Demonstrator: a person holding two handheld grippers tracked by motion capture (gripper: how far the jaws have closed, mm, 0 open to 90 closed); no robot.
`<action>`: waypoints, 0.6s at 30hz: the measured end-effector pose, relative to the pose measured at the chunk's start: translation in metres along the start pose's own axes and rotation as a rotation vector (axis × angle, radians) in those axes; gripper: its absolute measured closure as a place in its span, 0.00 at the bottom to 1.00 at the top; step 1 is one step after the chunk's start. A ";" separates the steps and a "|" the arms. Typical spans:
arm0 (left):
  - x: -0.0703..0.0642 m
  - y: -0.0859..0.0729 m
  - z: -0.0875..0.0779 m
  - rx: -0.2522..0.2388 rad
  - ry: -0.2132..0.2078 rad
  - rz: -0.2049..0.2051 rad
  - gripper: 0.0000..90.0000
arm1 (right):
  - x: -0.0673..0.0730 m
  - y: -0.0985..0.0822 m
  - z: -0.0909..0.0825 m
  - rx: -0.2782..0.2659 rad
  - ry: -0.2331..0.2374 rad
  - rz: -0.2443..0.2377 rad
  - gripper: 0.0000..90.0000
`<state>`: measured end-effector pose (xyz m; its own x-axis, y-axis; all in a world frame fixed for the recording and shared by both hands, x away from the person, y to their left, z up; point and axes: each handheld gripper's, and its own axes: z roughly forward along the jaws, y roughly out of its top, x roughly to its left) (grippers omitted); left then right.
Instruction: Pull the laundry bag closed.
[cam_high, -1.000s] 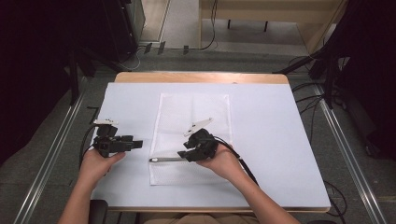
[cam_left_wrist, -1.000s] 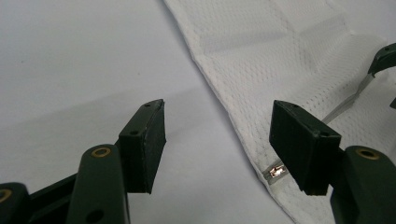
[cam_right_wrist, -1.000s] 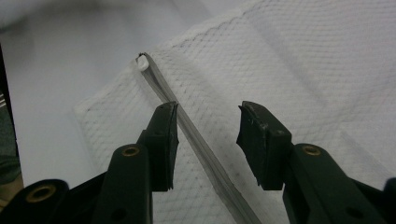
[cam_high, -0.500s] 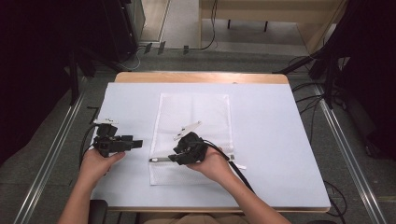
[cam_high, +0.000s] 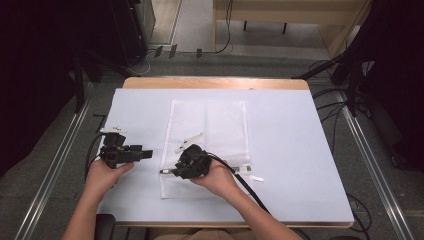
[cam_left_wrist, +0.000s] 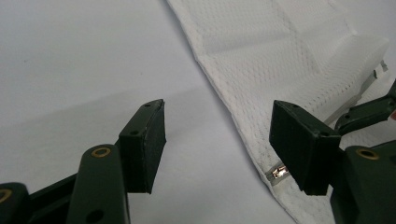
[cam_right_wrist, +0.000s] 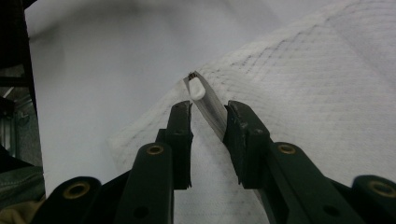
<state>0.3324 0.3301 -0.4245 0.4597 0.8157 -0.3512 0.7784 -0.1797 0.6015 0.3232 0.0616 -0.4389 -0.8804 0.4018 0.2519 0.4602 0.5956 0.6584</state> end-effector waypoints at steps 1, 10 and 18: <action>0.000 0.000 0.000 0.000 0.000 0.000 0.41 | 0.001 0.001 0.003 0.002 0.001 -0.004 0.81; 0.000 0.000 0.000 -0.002 0.002 -0.001 0.41 | 0.009 0.002 0.018 0.019 0.010 -0.013 0.81; 0.000 0.000 -0.001 0.000 0.006 0.006 0.41 | 0.007 0.002 0.028 0.027 0.008 0.017 0.82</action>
<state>0.3318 0.3313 -0.4238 0.4616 0.8178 -0.3438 0.7758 -0.1843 0.6034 0.3215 0.0850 -0.4551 -0.8733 0.4066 0.2685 0.4780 0.6076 0.6343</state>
